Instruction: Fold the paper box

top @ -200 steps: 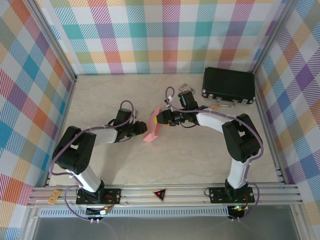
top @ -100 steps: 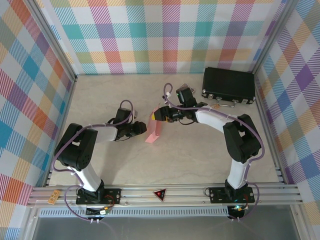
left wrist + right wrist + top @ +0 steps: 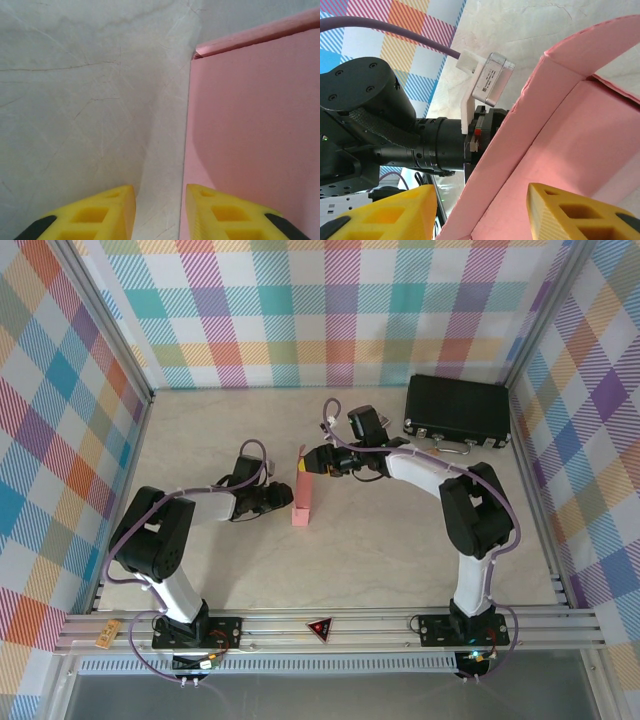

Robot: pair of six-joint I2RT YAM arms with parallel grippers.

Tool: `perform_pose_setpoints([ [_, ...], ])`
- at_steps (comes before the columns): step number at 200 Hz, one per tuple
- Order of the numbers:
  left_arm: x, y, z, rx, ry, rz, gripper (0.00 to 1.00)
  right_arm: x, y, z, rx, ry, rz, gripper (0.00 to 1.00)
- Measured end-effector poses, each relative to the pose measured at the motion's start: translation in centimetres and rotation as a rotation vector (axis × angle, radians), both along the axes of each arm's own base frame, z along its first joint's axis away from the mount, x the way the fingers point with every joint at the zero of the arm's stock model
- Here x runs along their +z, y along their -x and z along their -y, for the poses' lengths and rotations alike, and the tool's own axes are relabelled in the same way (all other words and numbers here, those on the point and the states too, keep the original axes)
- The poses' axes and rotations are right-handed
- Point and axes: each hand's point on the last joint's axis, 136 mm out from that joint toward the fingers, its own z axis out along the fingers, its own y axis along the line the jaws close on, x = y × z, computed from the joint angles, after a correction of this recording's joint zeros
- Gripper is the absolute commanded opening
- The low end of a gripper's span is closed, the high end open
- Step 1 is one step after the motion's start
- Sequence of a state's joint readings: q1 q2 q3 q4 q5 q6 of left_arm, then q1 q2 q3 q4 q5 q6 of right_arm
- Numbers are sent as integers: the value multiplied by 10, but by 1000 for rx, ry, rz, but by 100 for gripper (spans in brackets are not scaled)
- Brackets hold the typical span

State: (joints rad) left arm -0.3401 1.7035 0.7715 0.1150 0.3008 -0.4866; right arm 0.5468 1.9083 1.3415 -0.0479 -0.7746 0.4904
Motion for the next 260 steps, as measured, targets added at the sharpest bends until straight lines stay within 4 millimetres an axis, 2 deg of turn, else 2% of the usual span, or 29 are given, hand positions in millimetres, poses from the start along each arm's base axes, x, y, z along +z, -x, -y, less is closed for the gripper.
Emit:
perform_pose_setpoints([
  [27,2,-3,-13,46,-58,6,33,1,-5,2,-27,22,20,50],
  [51,4,-5,-23,77,-97,1,33,11,-10,10,-83,61,62,49],
  [73,12,-8,-23,81,-99,9,34,24,-16,22,-156,106,113,48],
  [92,22,-13,-19,70,-77,29,34,26,-18,28,-189,136,124,48],
  [105,30,-16,-13,54,-52,40,35,20,-15,30,-189,149,110,48],
  [127,45,-25,-4,29,-15,66,35,-2,-5,34,-183,184,56,48],
  [154,60,-39,2,20,1,100,34,-25,6,29,-163,206,-13,49],
  [182,60,-45,6,3,-1,95,34,-39,13,18,-142,193,-70,48],
  [209,51,-44,8,-9,-3,62,34,-50,13,10,-140,183,-103,47],
  [260,50,-42,7,-29,-27,42,35,-59,13,8,-194,190,-148,42],
])
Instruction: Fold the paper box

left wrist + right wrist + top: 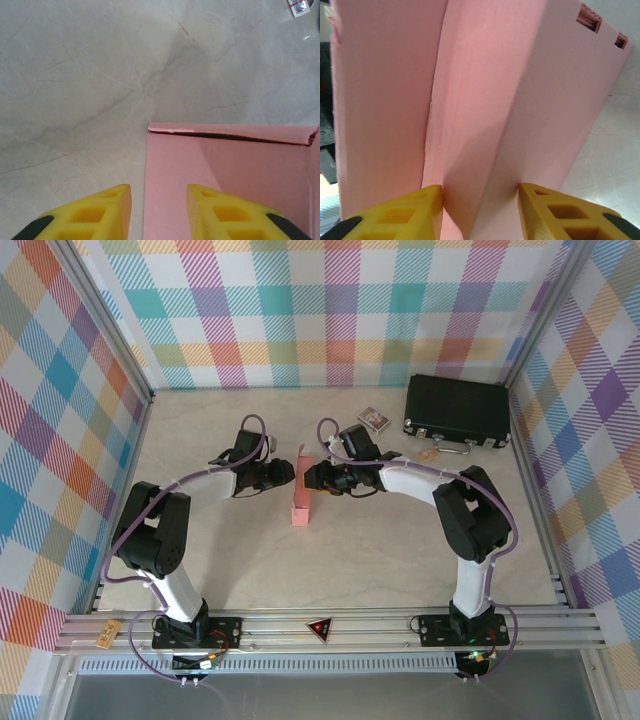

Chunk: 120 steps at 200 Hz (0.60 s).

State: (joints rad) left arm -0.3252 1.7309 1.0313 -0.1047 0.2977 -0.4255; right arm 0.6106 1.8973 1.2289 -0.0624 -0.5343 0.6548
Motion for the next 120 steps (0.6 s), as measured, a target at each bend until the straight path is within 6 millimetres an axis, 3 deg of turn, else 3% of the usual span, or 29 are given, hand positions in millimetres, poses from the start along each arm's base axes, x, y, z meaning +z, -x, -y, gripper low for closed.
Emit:
perform_pose_setpoints([
  [34,13,1,-7,2,-43,23,36,-2,-1,-2,-34,3,-6,40],
  [75,51,6,-17,13,-71,96,40,-1,-6,-3,-59,5,4,41],
  [120,85,17,-18,-9,-55,158,59,3,-6,0,-72,6,14,46],
])
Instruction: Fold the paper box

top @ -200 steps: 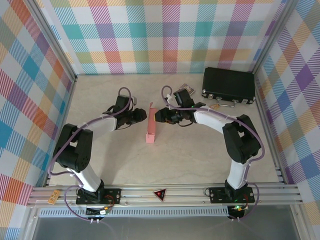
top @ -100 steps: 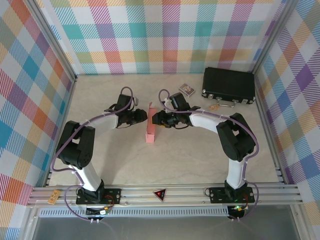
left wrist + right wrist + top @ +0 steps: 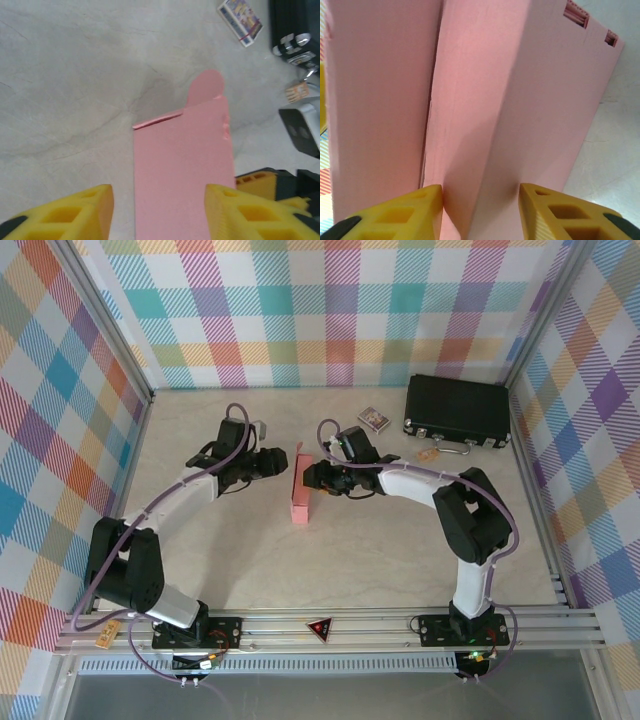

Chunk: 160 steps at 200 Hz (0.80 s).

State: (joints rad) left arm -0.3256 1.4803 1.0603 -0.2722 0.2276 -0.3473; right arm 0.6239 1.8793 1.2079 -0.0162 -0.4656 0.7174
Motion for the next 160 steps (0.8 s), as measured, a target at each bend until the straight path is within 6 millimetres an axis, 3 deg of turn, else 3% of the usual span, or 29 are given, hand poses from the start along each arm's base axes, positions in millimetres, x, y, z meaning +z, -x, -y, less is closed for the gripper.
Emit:
perform_pose_setpoints([
  [38,9,10,13,-48,6,3,76,9,-1,6,-21,10,36,51],
  [77,17,17,36,-107,-38,6,83,33,-5,24,-78,26,116,52],
  [111,11,9,53,-135,-138,-6,86,38,-13,73,-194,74,140,53],
  [160,-30,4,66,-173,-356,-114,84,16,-11,145,-339,147,99,54],
])
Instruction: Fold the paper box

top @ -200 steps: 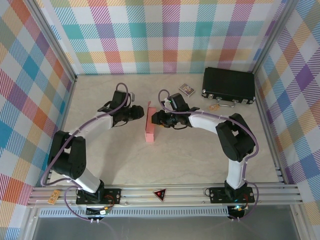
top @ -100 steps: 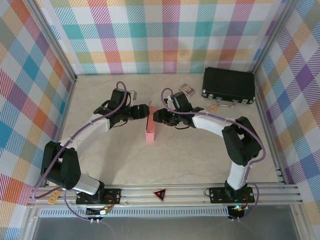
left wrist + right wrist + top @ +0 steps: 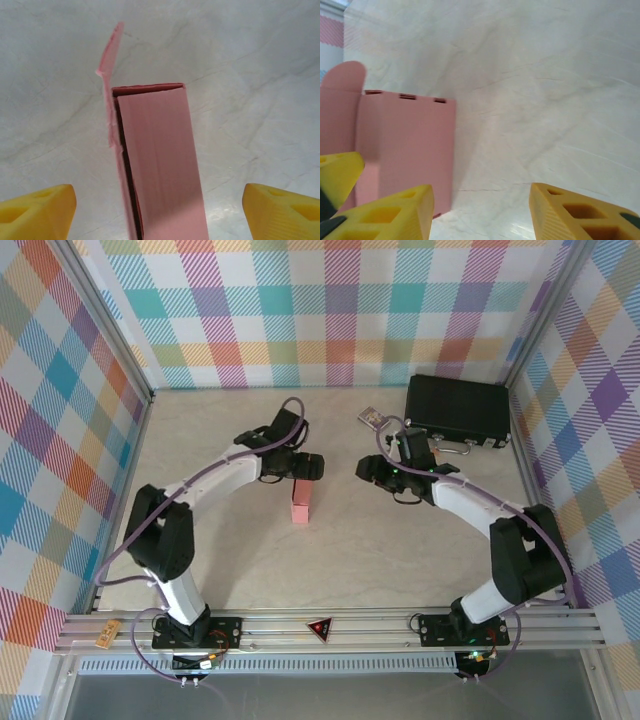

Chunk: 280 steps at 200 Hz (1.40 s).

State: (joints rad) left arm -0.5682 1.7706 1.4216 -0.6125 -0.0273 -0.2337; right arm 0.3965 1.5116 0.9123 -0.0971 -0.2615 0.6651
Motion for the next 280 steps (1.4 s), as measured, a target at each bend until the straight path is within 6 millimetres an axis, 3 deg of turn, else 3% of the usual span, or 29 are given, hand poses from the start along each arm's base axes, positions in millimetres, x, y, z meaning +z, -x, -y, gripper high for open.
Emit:
perform_pose_setpoints([
  [48,-20,3,1,-46,-139,-45,73,-19,12,23,-43,18,-48,54],
  [65,-25,6,1,-80,-168,-56,63,-21,14,25,-46,19,-57,54],
  [108,-30,10,-1,-167,-241,-66,56,-20,14,25,-44,14,-57,54],
  [181,-28,3,7,-404,-331,-32,49,-25,18,28,-47,19,-71,54],
  [280,-30,-8,33,-754,-269,28,46,-28,31,38,-61,24,-85,54],
])
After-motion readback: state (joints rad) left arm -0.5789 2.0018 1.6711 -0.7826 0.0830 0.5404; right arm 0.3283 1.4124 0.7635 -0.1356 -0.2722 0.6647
